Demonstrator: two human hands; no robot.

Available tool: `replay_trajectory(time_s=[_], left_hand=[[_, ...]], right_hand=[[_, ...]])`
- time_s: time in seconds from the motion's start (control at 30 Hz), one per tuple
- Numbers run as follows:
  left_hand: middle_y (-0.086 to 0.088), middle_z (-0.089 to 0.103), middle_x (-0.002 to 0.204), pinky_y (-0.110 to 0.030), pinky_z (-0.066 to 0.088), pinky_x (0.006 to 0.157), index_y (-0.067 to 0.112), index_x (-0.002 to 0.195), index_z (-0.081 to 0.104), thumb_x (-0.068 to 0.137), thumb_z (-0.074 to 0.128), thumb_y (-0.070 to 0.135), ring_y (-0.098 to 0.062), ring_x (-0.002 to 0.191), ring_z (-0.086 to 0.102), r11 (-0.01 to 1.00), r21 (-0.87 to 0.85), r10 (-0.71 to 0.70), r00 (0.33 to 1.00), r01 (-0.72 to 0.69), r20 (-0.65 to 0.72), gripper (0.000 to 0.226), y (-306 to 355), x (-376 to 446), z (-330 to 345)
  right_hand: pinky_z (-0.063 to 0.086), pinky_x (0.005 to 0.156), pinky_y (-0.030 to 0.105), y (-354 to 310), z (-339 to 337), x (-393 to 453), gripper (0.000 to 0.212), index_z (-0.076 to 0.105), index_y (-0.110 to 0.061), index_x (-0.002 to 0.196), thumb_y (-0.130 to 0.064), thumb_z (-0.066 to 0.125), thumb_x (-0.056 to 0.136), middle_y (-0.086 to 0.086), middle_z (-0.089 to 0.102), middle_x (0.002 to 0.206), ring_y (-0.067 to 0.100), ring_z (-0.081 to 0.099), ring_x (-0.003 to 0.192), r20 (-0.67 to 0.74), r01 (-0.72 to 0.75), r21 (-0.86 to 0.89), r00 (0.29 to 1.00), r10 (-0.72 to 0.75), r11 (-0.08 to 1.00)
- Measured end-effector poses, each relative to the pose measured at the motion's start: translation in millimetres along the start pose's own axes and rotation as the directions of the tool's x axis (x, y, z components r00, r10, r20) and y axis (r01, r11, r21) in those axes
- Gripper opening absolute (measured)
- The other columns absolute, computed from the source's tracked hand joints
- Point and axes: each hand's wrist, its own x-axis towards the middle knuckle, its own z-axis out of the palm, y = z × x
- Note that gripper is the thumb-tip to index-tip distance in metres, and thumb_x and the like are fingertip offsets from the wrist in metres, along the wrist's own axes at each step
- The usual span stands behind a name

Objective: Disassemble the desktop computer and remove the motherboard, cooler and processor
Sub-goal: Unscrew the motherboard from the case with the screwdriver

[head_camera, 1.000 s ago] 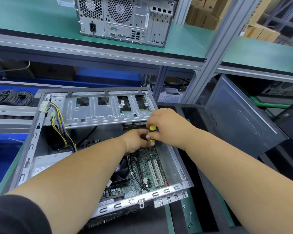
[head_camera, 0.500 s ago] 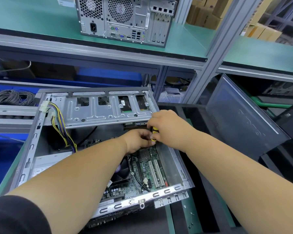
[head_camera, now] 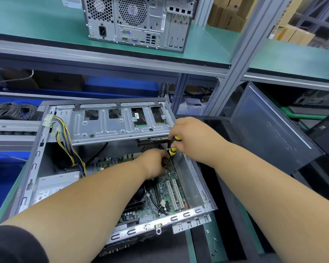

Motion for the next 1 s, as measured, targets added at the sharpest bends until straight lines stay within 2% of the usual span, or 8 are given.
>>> replay_trajectory(time_s=[0.2,0.3,0.43,0.53,0.63,0.77,0.87,1.0], left_hand=[[0.000,0.067,0.088,-0.028,0.049,0.072,0.022,0.085,0.066,0.086,0.072,0.029,-0.021,0.083,0.061,0.996,-0.077,-0.044,0.997,0.039,-0.060,0.009,2,-6,-5],[-0.006,0.071,0.091,-0.033,0.052,0.079,0.022,0.081,0.067,0.086,0.071,0.033,-0.023,0.086,0.064,0.997,-0.058,-0.041,0.999,0.041,0.005,0.013,8,-11,-12],[-0.006,0.073,0.080,-0.031,0.051,0.068,0.020,0.075,0.072,0.088,0.069,0.037,-0.019,0.070,0.063,0.990,-0.138,-0.040,0.999,0.043,0.023,0.022,22,-21,-29],[0.001,0.073,0.073,-0.027,0.051,0.067,0.022,0.073,0.074,0.089,0.068,0.033,-0.009,0.065,0.062,0.964,-0.266,-0.024,1.000,0.026,0.013,0.021,34,-36,-42],[0.006,0.072,0.071,-0.020,0.049,0.065,0.025,0.076,0.076,0.092,0.066,0.026,-0.005,0.062,0.060,0.886,-0.463,-0.027,0.997,-0.011,-0.076,0.018,48,-51,-52],[0.005,0.071,0.071,-0.010,0.044,0.055,0.029,0.081,0.078,0.091,0.066,0.022,-0.003,0.059,0.056,0.712,-0.693,-0.047,0.978,-0.110,-0.203,0.017,74,-64,-60],[0.005,0.072,0.075,-0.014,0.046,0.057,0.033,0.084,0.077,0.091,0.065,0.028,-0.004,0.061,0.057,0.749,-0.649,-0.011,0.976,-0.135,-0.216,0.014,98,-69,-56],[0.015,0.070,0.077,-0.019,0.043,0.059,0.044,0.086,0.072,0.089,0.058,0.051,0.004,0.063,0.058,0.958,-0.225,0.129,0.969,-0.176,-0.208,0.016,138,-70,-36]], right_hand=[[0.042,0.090,0.034,5,-13,-17,0.018,0.071,-0.019,0.105,-0.029,0.066,0.091,-0.002,0.058,0.102,0.019,0.051,0.101,-0.125,-0.068,0.136,0.988,0.086,0.988],[0.042,0.083,0.031,12,-13,-30,0.016,0.069,-0.022,0.103,-0.031,0.066,0.090,-0.008,0.053,0.096,0.014,0.050,0.092,-0.188,-0.111,0.205,0.971,0.150,0.972],[0.037,0.072,0.021,18,-6,-51,0.004,0.063,-0.028,0.094,-0.030,0.064,0.091,-0.014,0.047,0.089,0.003,0.045,0.078,-0.302,-0.108,0.429,0.919,0.255,0.897],[0.035,0.065,0.013,23,3,-68,0.011,0.057,-0.033,0.088,-0.029,0.066,0.087,-0.015,0.050,0.084,0.002,0.049,0.074,-0.313,-0.085,0.665,0.870,0.380,0.742],[0.038,0.058,0.024,29,8,-84,0.016,0.056,-0.029,0.087,-0.022,0.066,0.077,-0.012,0.049,0.071,0.008,0.045,0.061,-0.240,0.011,0.896,0.854,0.462,0.444],[0.033,0.063,0.031,38,10,-106,0.018,0.057,-0.022,0.087,-0.013,0.059,0.070,0.000,0.050,0.076,0.020,0.037,0.067,-0.286,0.234,0.958,0.794,0.536,0.165],[0.039,0.071,0.023,45,4,-122,0.019,0.057,-0.023,0.085,-0.015,0.061,0.069,-0.005,0.052,0.080,0.012,0.043,0.073,-0.348,0.389,0.919,0.717,0.604,0.068],[0.044,0.076,0.020,54,-5,-140,0.020,0.054,-0.017,0.089,-0.005,0.060,0.074,-0.006,0.054,0.081,0.010,0.049,0.076,-0.419,0.512,0.858,0.641,0.643,0.048]])
